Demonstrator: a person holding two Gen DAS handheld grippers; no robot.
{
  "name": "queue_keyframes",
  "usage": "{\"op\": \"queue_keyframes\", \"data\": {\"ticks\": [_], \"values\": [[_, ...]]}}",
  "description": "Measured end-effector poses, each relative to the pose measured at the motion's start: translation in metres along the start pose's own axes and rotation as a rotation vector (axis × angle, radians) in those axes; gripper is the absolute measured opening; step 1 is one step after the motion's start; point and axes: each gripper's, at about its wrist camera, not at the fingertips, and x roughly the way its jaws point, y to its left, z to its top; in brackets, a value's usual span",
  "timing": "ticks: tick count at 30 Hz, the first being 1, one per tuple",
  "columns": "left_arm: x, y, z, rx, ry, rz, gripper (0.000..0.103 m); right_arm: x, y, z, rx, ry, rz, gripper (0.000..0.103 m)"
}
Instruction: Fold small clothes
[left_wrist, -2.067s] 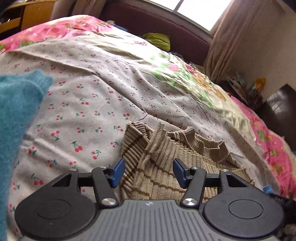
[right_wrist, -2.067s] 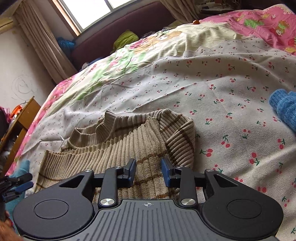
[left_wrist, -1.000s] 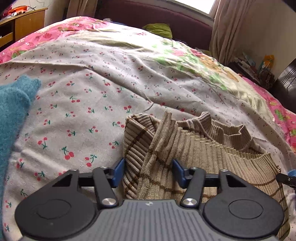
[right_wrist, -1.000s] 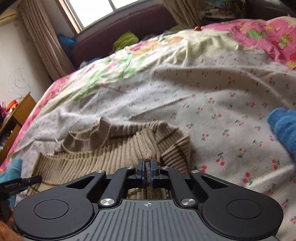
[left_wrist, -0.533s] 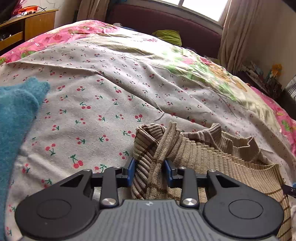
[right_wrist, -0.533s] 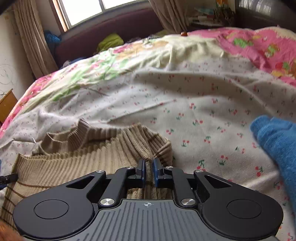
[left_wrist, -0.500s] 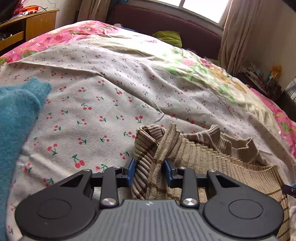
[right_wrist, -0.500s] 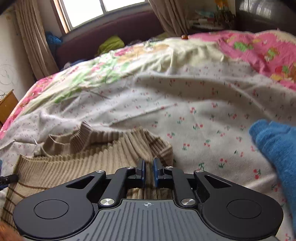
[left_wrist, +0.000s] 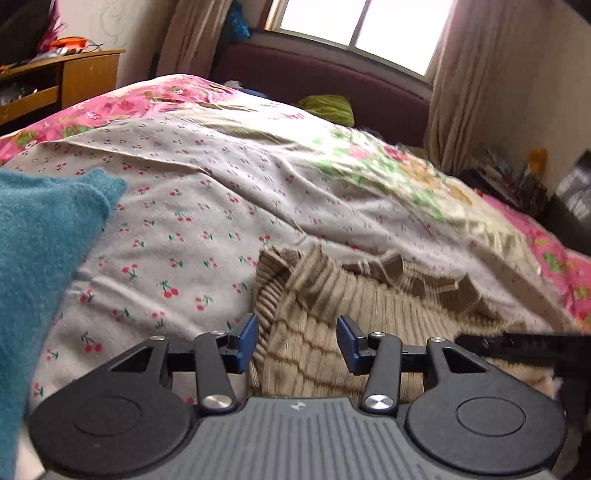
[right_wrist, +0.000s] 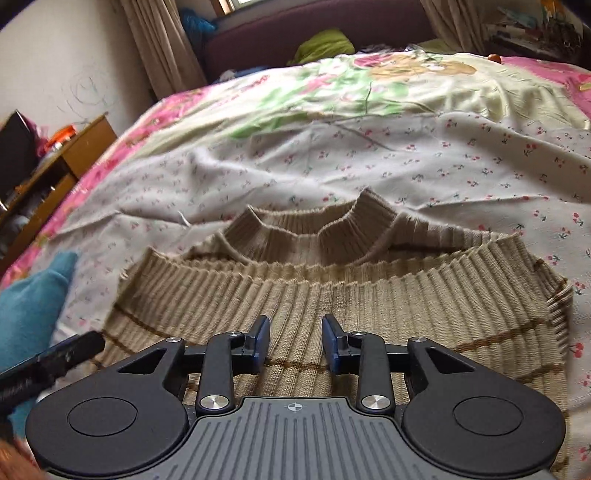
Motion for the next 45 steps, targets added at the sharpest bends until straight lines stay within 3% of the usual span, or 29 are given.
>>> {"op": "queue_keyframes", "data": {"ticks": [2,11,17,22,25,30,34,39,42,45], "values": [[0.004,-0.002,-0.005,0.029,0.013,0.004,0.057,0.001,-0.001,0.000,0.000,-0.002,0.000,0.005],[-0.007,0.004,-0.007,0.026,-0.062,-0.012,0.057,-0.018,-0.001,0.021,0.082,-0.133,0.012,0.003],[0.006,0.002,-0.015,0.064,-0.021,0.011,0.059,0.024,0.000,0.002,0.043,-0.069,-0.075,0.003],[0.019,0.006,-0.020,0.085,0.028,0.081,0.065,0.022,-0.004,0.003,0.055,-0.068,-0.055,0.004],[0.024,0.006,-0.023,0.105,0.024,0.111,0.071,0.014,-0.008,0.005,0.053,-0.075,-0.042,0.007],[0.019,0.009,-0.020,0.084,0.005,0.111,0.071,-0.020,-0.012,-0.005,0.066,-0.114,-0.013,0.011],[0.006,0.012,-0.016,0.063,-0.038,0.109,0.070,-0.048,0.001,-0.025,-0.036,-0.142,0.002,0.011],[-0.019,-0.005,-0.019,0.137,-0.079,0.026,0.070,-0.066,0.001,-0.050,-0.099,-0.147,0.000,0.011],[-0.020,-0.019,-0.029,0.230,-0.035,0.005,0.070,-0.072,-0.019,-0.061,-0.083,-0.128,-0.038,0.009],[-0.001,-0.019,-0.039,0.294,0.081,0.078,0.072,-0.079,-0.050,-0.074,-0.069,-0.085,-0.121,0.005]]}}
